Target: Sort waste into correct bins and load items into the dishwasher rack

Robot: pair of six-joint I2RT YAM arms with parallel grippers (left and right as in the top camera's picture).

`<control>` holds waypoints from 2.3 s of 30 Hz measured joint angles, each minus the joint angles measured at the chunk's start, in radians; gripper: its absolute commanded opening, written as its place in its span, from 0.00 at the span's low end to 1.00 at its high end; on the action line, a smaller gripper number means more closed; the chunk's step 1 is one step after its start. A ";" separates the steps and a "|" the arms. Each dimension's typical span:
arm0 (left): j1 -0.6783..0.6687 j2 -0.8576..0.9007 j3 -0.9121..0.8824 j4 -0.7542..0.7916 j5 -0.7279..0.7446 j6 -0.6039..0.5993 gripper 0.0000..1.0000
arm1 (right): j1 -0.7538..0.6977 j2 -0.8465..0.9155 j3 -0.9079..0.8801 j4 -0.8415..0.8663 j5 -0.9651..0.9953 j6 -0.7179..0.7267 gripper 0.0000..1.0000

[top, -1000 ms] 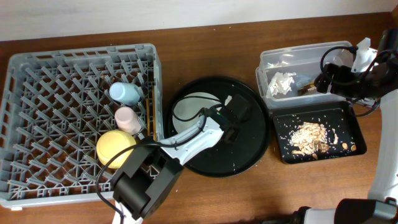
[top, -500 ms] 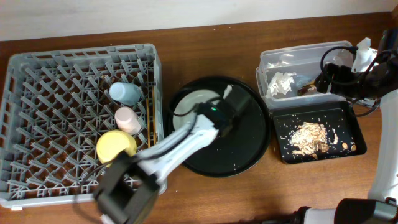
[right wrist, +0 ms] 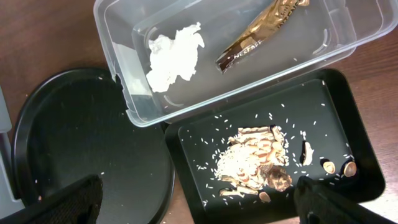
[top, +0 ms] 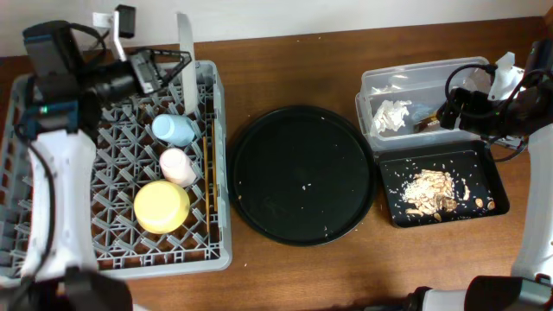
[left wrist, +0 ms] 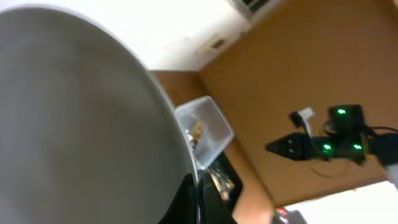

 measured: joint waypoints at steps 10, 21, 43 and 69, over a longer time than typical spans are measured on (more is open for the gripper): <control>0.067 0.261 -0.005 0.138 0.243 -0.070 0.00 | 0.000 0.000 0.000 0.000 0.000 0.000 0.99; 0.042 0.277 -0.024 0.130 0.114 -0.071 0.00 | 0.000 0.000 0.000 0.000 0.000 0.000 0.99; 0.084 0.227 -0.038 0.066 0.040 -0.080 0.99 | 0.000 0.000 0.000 0.003 0.000 0.000 0.99; -0.057 -0.122 -0.025 -0.451 -1.150 0.063 0.99 | 0.114 -0.117 -0.003 0.003 0.010 0.002 0.99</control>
